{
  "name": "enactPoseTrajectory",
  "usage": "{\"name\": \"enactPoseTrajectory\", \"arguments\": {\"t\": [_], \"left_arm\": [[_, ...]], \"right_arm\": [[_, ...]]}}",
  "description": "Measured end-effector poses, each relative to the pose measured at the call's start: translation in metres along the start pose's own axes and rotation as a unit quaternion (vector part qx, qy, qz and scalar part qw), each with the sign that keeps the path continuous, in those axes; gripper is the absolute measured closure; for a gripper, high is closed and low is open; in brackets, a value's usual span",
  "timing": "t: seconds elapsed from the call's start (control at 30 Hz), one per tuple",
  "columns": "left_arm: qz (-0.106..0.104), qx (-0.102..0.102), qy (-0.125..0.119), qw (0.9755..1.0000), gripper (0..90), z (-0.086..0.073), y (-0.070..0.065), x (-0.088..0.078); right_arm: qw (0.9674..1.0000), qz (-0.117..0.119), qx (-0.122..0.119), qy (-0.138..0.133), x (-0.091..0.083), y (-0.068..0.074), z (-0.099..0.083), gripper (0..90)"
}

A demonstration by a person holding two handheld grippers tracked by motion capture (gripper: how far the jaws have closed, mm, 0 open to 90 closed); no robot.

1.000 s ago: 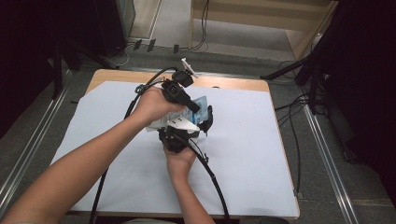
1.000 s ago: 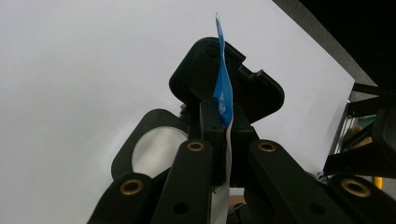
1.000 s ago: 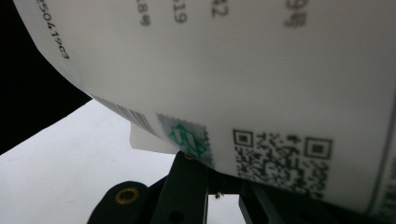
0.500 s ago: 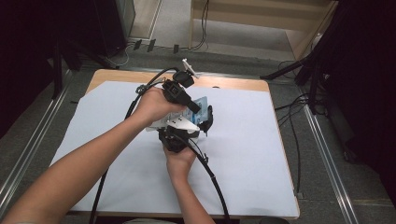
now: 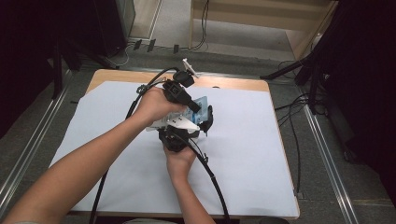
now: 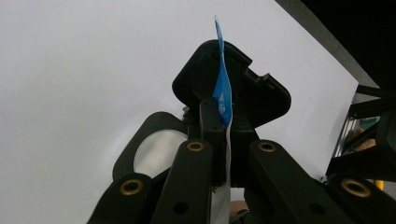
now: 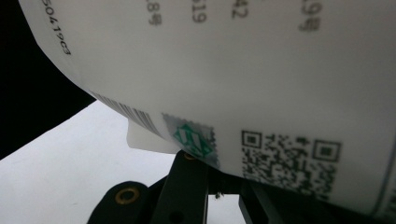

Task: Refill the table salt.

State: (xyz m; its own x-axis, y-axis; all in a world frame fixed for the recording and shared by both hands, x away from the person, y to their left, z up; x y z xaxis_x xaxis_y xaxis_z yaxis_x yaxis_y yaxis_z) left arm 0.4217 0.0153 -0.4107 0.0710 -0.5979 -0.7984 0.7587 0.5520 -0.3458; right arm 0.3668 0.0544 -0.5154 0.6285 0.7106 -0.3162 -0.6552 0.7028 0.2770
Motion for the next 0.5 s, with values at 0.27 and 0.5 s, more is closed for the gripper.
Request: {"name": "enactPoseTrajectory", "arguments": {"t": [0.27, 0.5], "left_arm": [[-0.001, 0.002, 0.003, 1.0000, 90.0, -0.0003, 0.0010, 0.0005], [-0.001, 0.001, 0.003, 1.0000, 90.0, -0.0008, 0.0008, 0.0003]], "right_arm": [[1.0000, 0.000, 0.000, 0.002, 0.0005, -0.0004, -0.0007, 90.0], [1.0000, 0.000, 0.003, 0.003, 0.0004, 0.0003, -0.0010, 90.0]]}}
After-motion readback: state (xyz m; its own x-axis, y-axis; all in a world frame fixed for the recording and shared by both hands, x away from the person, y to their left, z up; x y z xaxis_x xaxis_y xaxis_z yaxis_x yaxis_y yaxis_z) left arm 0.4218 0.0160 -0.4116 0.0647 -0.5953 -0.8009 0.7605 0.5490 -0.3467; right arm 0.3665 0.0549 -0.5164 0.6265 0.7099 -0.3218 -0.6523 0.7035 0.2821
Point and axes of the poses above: each handheld gripper's, and its own axes: x roughly forward along the jaws, z roughly out of its top, y roughly to its left, the point moved 7 cm from there along x, roughly forward along the jaws, and after that the axes turned 1 degree about x, right-handed, at the moved point
